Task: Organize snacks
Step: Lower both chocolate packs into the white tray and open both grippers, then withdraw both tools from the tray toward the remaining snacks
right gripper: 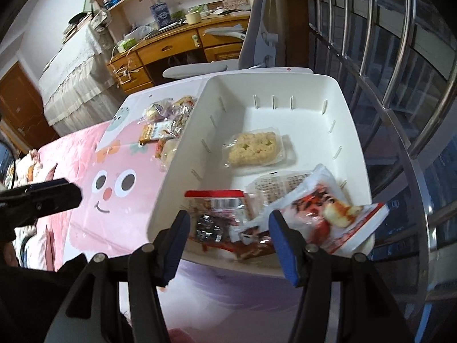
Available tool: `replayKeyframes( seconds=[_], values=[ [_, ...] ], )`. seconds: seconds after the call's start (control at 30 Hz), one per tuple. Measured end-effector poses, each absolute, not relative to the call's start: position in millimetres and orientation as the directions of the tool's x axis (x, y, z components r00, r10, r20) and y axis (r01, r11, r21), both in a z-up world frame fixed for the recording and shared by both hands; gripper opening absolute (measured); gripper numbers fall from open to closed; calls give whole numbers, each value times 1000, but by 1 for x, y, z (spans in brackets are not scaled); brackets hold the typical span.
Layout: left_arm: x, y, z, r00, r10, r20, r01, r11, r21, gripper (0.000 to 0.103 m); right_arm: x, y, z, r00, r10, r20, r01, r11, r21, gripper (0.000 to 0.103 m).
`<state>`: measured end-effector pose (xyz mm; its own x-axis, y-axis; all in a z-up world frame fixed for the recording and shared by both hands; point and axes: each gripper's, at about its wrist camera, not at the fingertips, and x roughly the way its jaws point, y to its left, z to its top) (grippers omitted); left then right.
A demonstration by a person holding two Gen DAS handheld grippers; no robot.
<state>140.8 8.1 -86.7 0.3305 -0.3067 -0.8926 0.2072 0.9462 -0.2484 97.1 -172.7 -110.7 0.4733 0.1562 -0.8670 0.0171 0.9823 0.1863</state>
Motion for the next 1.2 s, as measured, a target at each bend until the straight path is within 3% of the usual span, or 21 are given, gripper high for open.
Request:
replayKeyframes(
  seconds=[0.7, 1.2],
  values=[
    [161, 185, -68, 369, -293, -882, 222, 949, -222, 82, 93, -51, -109, 482, 105, -870, 290, 918, 272, 69],
    [235, 207, -82, 332, -302, -894, 189, 949, -251, 85, 124, -6, -123, 450, 99, -888, 295, 922, 252, 69]
  ],
)
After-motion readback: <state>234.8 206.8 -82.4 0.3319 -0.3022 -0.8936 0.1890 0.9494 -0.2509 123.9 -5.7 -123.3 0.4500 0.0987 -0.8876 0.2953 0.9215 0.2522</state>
